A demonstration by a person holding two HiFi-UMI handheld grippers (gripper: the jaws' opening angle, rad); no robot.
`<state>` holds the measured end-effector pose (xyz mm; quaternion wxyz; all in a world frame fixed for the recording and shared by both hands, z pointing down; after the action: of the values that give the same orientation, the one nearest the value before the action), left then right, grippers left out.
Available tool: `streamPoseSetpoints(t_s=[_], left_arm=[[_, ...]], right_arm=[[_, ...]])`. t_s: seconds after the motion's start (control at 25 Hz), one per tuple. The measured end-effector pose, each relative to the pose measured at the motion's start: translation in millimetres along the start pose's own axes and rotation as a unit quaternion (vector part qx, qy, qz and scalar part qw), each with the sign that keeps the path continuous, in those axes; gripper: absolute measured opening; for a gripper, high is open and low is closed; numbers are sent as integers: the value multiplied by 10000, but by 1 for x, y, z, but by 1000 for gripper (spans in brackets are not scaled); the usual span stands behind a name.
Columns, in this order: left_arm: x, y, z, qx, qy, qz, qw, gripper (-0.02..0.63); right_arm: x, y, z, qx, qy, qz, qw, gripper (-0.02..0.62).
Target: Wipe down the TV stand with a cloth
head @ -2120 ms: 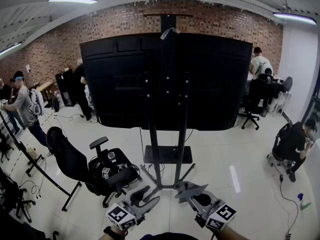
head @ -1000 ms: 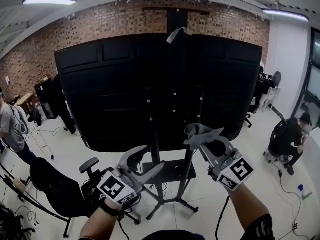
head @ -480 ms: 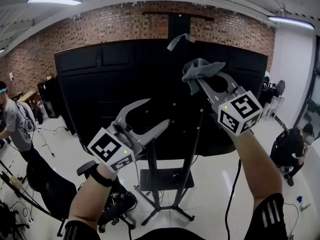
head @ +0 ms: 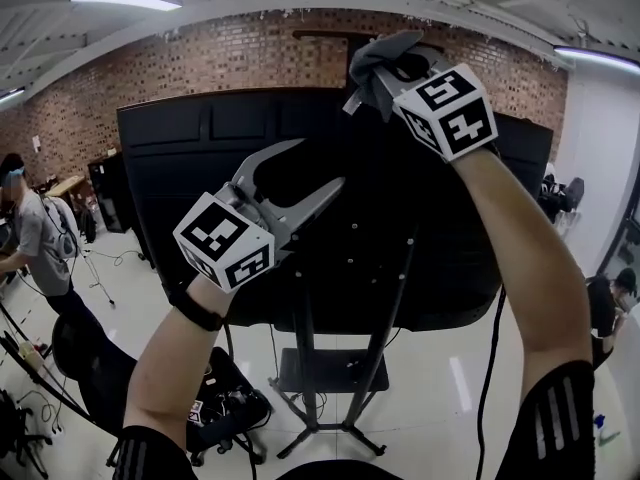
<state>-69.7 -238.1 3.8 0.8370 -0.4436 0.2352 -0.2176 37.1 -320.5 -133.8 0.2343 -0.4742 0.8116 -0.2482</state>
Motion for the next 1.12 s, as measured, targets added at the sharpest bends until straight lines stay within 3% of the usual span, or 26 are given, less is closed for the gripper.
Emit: streamPoseSetpoints(t_s=[0.28, 0.72, 1.12], left_arm=[[11, -11, -10, 25, 35, -52, 10000, 279], [11, -55, 0, -140, -119, -285, 9994, 279], [-1, -95, 19, -313, -199, -384, 9986, 279]], right_arm=[[30, 3, -10, -570, -39, -201, 9982, 31], [32, -38, -65, -1023, 102, -459, 9936, 26], [21, -92, -147, -2099, 447, -754, 9738, 25]])
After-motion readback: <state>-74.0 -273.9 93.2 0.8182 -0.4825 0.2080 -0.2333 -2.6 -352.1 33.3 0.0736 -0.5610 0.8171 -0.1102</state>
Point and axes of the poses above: the fingertips, and each gripper's own axes: x forward along the fingers, z to its right, y out of its top, the point moved 4 cm from there along -x, backward along the fingers, and after that the axes turned 14 degrees about -z, right-handed, at the moved point
